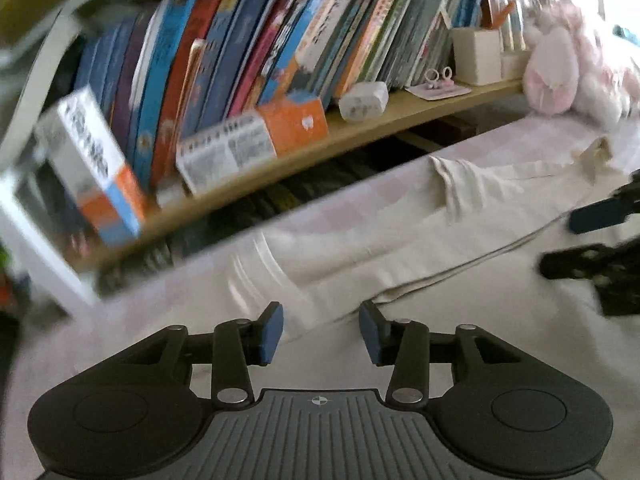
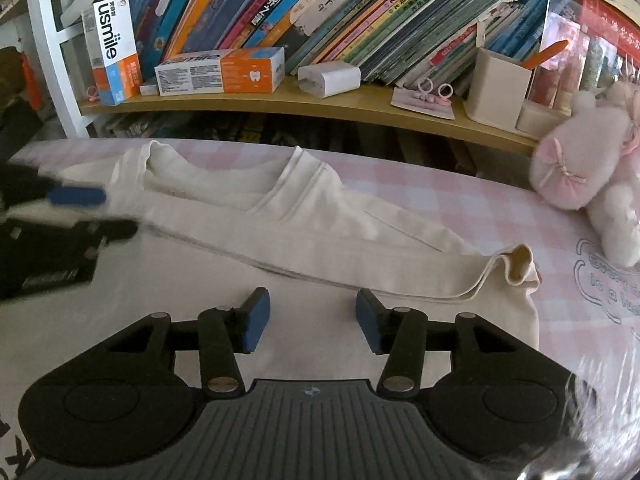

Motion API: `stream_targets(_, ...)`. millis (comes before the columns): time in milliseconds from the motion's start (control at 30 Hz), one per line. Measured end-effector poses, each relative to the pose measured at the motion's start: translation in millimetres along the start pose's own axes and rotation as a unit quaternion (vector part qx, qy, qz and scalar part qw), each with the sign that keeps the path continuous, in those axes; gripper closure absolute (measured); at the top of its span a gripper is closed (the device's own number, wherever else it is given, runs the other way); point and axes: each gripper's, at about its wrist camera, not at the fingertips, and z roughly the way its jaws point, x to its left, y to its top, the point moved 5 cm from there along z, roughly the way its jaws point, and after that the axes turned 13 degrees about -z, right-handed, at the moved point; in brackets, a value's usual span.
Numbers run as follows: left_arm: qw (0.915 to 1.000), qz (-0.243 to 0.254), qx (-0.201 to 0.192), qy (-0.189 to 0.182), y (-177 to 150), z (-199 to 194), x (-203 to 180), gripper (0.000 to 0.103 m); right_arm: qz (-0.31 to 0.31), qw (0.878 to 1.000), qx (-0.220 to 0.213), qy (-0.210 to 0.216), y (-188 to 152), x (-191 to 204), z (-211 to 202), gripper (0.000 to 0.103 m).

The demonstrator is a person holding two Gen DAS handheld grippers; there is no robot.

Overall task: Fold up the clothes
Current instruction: 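Lay the hem over the collar and open both grippers, then smooth the folded shirt with the left gripper and lift its edge with the right gripper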

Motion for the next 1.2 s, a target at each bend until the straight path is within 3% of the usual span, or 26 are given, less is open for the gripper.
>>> stream_targets(100, 0.9995, 0.027, 0.004, 0.017, 21.7, 23.7, 7.7, 0.060, 0.000, 1.000, 0.000, 0.001, 0.2, -0.2, -0.1, 0.056)
stream_targets(167, 0.9991, 0.005, 0.011, 0.040, 41.4, 43.1, 25.3, 0.060, -0.002, 1.000, 0.002, 0.003, 0.9, -0.5, -0.2, 0.056)
stream_targets(233, 0.9960, -0.068, 0.013, 0.056, 59.8, 51.7, 53.9, 0.060, -0.003, 1.000, 0.003, 0.007, 1.3, -1.2, -0.3, 0.056)
stream_targets(333, 0.9826, -0.182, -0.009, 0.038, 68.5, 39.1, 91.1, 0.062, -0.005, 1.000, 0.002, 0.009, 0.8, -1.6, -0.2, 0.056)
stream_targets(367, 0.9804, -0.195, -0.013, 0.023, 66.7, 33.8, 96.7, 0.062, -0.006, 1.000, 0.001, 0.010, 0.6, -1.8, -0.1, 0.056)
stream_targets(500, 0.9872, -0.157, -0.006, -0.030, 38.6, 12.0, 89.3, 0.062, -0.005, 1.000, -0.003, 0.010, -0.6, -2.0, 0.4, 0.056)
stream_targets(700, 0.9926, -0.070, 0.016, -0.097, -3.6, -4.0, 30.8, 0.064, 0.001, 1.000, -0.008, 0.003, -2.5, 0.2, -0.7, 0.056)
stream_targets(800, 0.9923, -0.048, 0.027, -0.111, -1.5, 7.8, 0.4, 0.079, 0.006, 1.000, -0.008, 0.000, -3.0, 1.2, -1.4, 0.055)
stream_targets(967, 0.9891, -0.067, 0.038, -0.125, 27.5, 36.9, -25.5, 0.081, 0.014, 1.000, -0.008, -0.005, -3.9, 2.9, -2.6, 0.051)
stream_targets(1067, 0.9839, -0.132, 0.033, -0.116, 52.7, 55.9, -14.4, 0.078, 0.017, 1.000, -0.008, -0.008, -4.1, 4.1, -3.0, 0.051)
stream_targets(1167, 0.9598, -0.261, 0.042, -0.095, 65.2, 66.9, 23.7, 0.079, 0.017, 1.000, -0.007, -0.002, -4.7, 2.5, -3.9, 0.050)
stream_targets(1200, 0.9574, -0.268, 0.034, -0.102, 63.9, 60.5, 31.9, 0.079, 0.017, 1.000, -0.007, 0.001, -4.9, 2.0, -4.2, 0.050)
